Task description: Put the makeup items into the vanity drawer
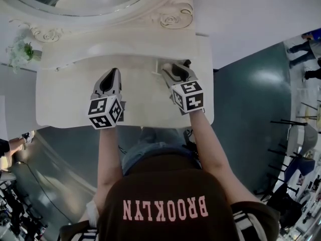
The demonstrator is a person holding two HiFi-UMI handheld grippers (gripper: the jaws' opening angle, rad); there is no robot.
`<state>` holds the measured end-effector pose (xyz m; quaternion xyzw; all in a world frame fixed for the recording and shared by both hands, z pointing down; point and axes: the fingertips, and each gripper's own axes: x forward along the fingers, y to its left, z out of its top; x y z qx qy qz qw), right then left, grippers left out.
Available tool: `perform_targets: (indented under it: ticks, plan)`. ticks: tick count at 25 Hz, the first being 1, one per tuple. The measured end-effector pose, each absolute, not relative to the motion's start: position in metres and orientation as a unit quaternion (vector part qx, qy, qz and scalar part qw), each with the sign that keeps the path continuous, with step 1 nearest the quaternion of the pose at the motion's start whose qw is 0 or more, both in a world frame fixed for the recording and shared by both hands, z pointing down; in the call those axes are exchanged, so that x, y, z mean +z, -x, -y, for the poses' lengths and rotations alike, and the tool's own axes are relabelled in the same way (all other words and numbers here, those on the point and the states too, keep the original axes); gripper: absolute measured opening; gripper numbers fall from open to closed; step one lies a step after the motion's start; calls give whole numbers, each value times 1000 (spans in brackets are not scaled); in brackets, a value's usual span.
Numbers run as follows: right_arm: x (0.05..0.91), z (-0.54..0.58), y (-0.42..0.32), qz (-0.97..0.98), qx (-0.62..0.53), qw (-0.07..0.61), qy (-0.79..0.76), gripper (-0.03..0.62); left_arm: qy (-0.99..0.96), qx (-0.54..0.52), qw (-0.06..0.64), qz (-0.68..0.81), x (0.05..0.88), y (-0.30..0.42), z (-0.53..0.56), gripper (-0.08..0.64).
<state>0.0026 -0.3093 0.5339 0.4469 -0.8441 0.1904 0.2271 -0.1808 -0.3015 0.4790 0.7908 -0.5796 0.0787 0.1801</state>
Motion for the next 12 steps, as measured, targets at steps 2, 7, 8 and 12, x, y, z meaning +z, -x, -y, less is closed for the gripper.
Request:
perform_targets:
  ticks: [2, 7, 8, 12]
  plan:
    - [531, 306, -4, 843, 185, 227, -452, 167, -791, 76, 183, 578, 480, 181, 298, 9]
    - [508, 298, -14, 839, 145, 200, -485, 0, -797, 65, 180, 572, 476, 180, 292, 9]
    - [503, 296, -17, 838, 137, 192, -493, -2, -799, 63, 179, 571, 475, 180, 290, 9]
    - [482, 287, -26, 831, 112, 171, -516, -2, -807, 55, 173, 562, 469, 177, 284, 9]
